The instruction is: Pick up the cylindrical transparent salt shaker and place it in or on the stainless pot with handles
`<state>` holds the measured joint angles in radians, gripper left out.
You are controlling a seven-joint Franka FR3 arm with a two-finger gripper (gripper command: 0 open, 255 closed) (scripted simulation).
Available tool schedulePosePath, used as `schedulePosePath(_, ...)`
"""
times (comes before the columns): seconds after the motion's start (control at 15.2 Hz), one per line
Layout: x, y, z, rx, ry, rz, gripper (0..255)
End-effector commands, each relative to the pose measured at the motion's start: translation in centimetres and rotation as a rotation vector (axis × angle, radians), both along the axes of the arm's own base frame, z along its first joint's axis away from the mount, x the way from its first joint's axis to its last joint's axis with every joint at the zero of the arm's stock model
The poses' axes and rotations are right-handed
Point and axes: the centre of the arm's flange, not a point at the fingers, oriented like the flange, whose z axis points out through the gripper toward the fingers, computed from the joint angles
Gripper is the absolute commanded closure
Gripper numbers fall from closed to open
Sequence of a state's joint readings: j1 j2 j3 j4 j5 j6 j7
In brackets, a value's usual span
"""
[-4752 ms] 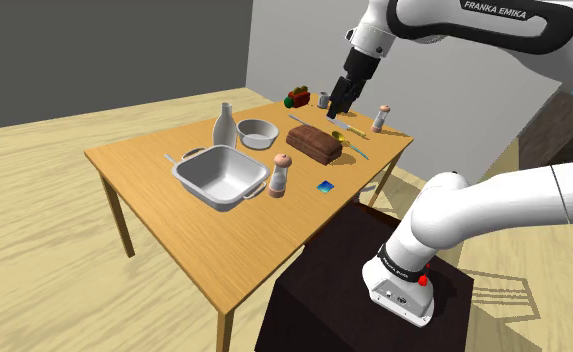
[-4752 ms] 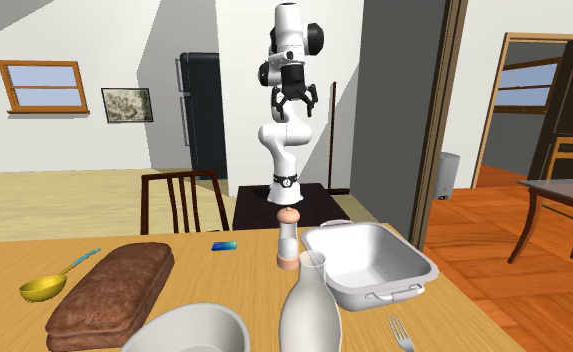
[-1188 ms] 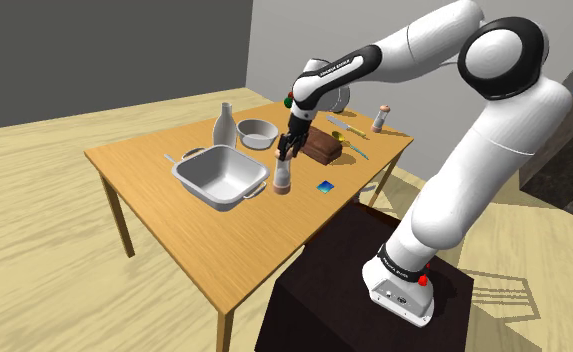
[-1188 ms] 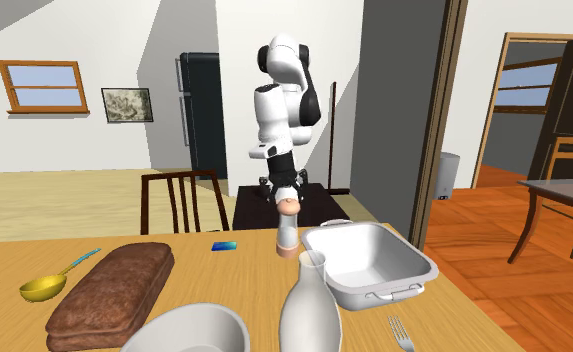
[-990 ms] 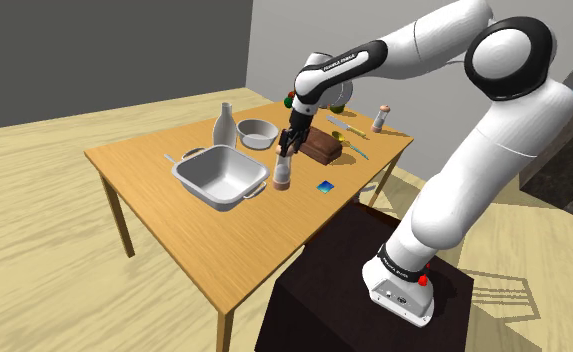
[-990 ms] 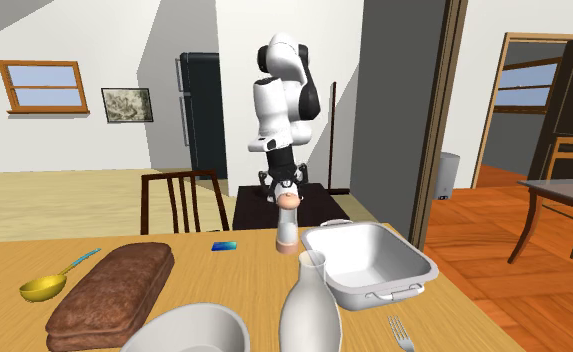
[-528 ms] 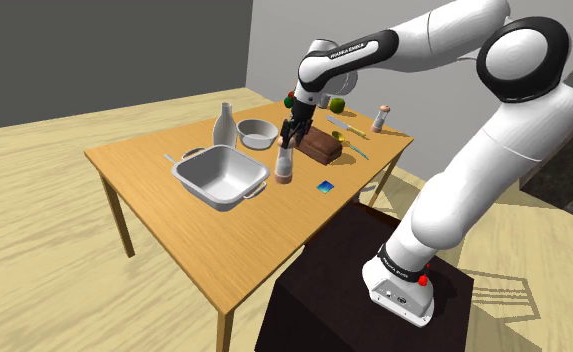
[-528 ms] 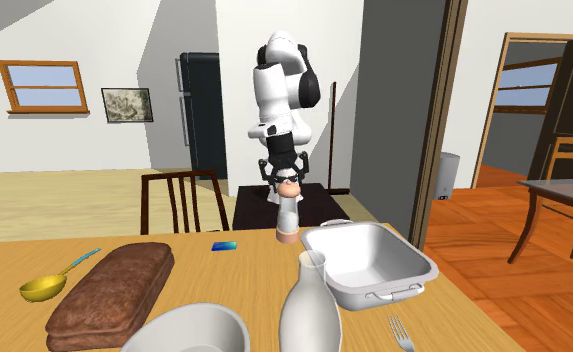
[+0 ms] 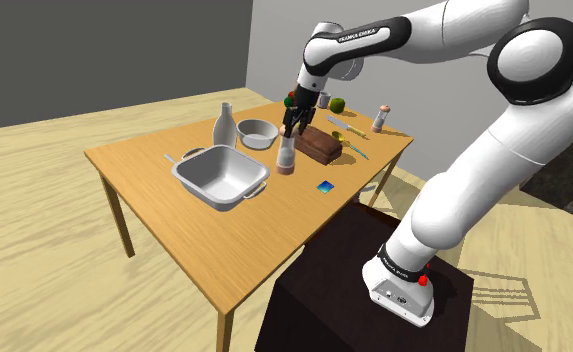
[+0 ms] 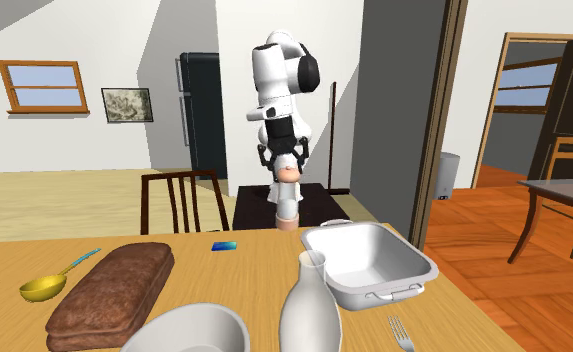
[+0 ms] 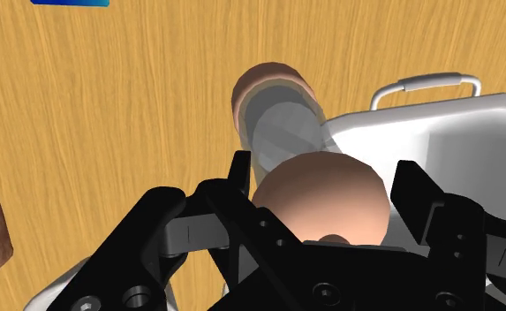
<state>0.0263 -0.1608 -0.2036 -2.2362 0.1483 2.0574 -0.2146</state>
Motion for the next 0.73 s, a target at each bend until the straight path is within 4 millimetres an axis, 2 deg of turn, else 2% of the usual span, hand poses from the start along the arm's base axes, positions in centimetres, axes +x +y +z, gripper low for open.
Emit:
schedulePosePath(0.0,0.0,0.1,1.0,0.000,0.000,0.000,255)
schedulePosePath(0.66,0.0,0.1,6.3,0.000,0.000,0.000,255)
